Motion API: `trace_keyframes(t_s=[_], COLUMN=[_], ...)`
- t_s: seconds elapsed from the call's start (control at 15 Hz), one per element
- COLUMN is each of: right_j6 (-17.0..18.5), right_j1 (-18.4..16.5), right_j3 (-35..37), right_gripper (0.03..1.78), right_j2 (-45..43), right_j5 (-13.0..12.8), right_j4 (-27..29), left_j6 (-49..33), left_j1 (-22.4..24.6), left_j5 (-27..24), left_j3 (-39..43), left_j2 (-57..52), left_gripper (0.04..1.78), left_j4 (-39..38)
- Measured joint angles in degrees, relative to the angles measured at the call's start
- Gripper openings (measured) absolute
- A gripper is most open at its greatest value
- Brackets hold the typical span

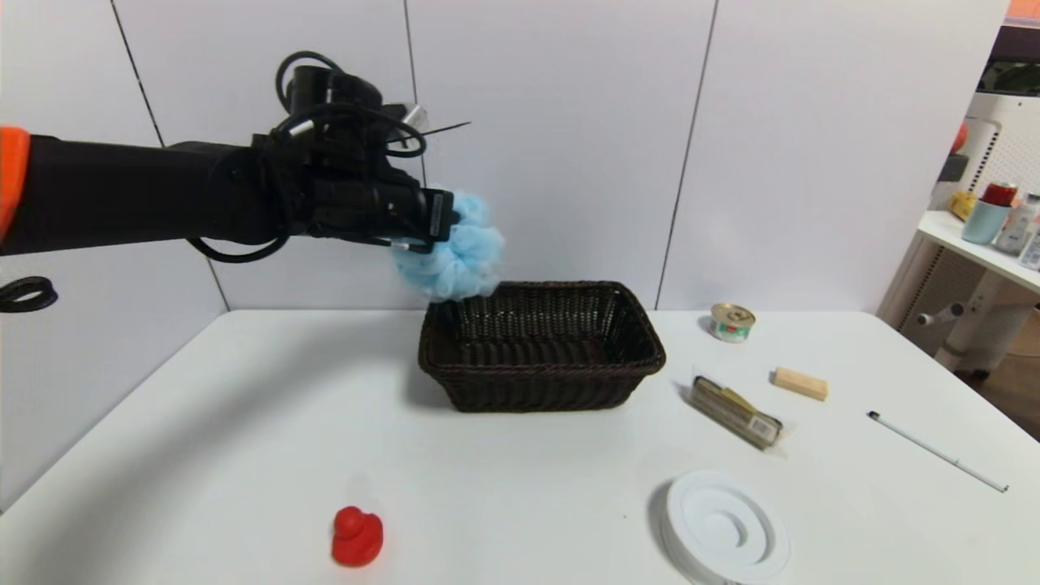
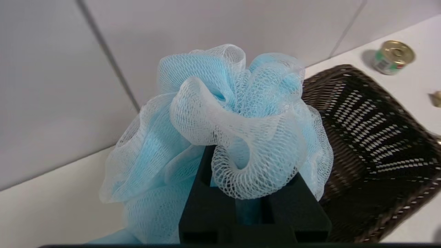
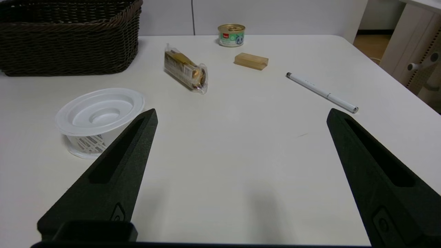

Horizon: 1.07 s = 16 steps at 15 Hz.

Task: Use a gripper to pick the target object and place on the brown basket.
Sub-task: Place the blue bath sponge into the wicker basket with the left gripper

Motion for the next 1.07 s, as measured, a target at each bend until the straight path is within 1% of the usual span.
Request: trace_keyframes(t_s=[0.2, 0.4, 0.47, 0.6, 0.73, 0.87, 1.07], right_j6=[0.0, 0.0, 0.0, 0.0, 0.0, 0.0, 0.0], right_j1=[0.0, 0.0, 0.0, 0.0, 0.0, 0.0, 0.0], right_j3=[0.0, 0.0, 0.0, 0.0, 0.0, 0.0, 0.0], right_gripper=[1.7, 1.7, 1.7, 1.7, 1.7, 1.7, 1.7], right_j2=[0.0, 0.0, 0.0, 0.0, 0.0, 0.0, 0.0], right_j5=[0.0, 0.0, 0.0, 0.0, 0.0, 0.0, 0.0], right_j4=[0.0, 0.0, 0.0, 0.0, 0.0, 0.0, 0.0], left_j6=[0.0, 0.4, 0.5, 0.5, 0.3, 0.5, 1.7], left_j1=[-4.0, -6.2, -6.4, -6.7, -6.8, -6.7, -6.7], left_j5=[0.0, 0.1, 0.1, 0.1, 0.1, 0.1, -0.2], left_j3=[-1.3, -1.6, -1.6, -1.6, -1.4, -1.3, -0.7], left_j2=[2.4, 5.4, 6.2, 7.4, 7.9, 7.7, 5.3], left_gripper=[0.23, 0.23, 0.32, 0.63, 0.88, 1.07, 1.27], left_j4=[-1.2, -3.0, -3.0, -3.0, -2.7, -1.9, 1.4])
